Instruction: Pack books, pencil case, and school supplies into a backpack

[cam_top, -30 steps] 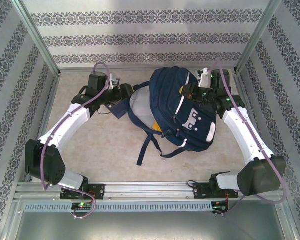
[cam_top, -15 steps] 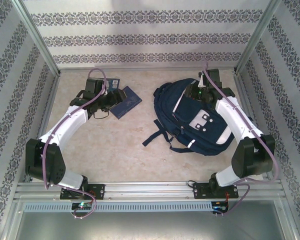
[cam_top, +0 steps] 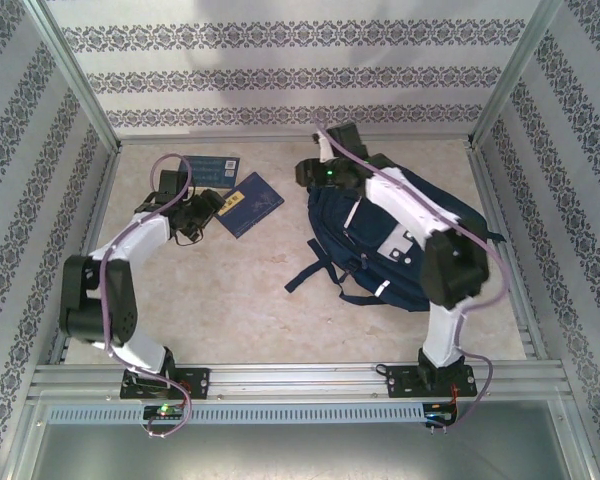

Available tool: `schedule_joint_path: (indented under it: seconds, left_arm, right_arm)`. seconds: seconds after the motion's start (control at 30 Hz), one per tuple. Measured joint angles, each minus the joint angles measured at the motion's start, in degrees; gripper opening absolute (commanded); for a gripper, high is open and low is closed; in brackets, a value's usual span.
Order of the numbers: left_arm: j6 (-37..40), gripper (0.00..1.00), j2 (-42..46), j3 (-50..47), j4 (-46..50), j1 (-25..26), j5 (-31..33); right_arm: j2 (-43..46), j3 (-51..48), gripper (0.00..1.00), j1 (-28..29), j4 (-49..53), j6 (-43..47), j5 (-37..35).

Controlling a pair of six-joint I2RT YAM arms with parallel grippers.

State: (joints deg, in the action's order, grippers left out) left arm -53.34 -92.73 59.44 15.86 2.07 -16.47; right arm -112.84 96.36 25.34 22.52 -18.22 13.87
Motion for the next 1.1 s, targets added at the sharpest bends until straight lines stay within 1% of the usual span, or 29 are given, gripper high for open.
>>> schedule_joint_path:
  seconds: [0.2, 0.37, 0.57, 0.7, 0.87, 0.97, 1.1]
  left_arm:
    - [-1.1, 0.77, -8.2, 2.7, 0.0, -1.9, 0.2]
    - [-1.1, 0.76, -12.7, 6.3, -0.7, -2.0, -0.6]
    - [-1.1, 0.75, -17.5, 9.9, -1.1, -2.1, -2.3]
    - [-1.0, 0.74, -19.3, 12.2, -0.5, -2.4, -4.2]
    - [-0.7, 0.74, -19.8, 13.4, 0.9, -2.6, -5.0]
    - [0.1, 0.74, -20.3, 14.3, 1.6, -2.6, -5.6]
    - [1.9, 0.74, -21.7, 16.4, 2.2, -2.0, -6.9]
  right_arm:
    - [-17.8, 11.8, 0.62, 0.0, -0.6, -3.7, 7.1]
    - [-26.4, 19.8, 0.60, 0.0, -0.5, -6.3, 11.6]
    - [-32.3, 27.2, 0.58, 0.0, -0.9, -9.8, 14.3]
    - [-36.4, 32.5, 0.58, 0.0, -0.7, -11.5, 15.0]
    - [-40.5, 37.7, 0.57, 0.0, 0.3, -13.1, 15.5]
    - [-41.5, 40.0, 0.55, 0.0, 0.8, -13.8, 16.6]
    - [-41.7, 40.2, 0.52, 0.9, 0.8, -14.8, 19.1]
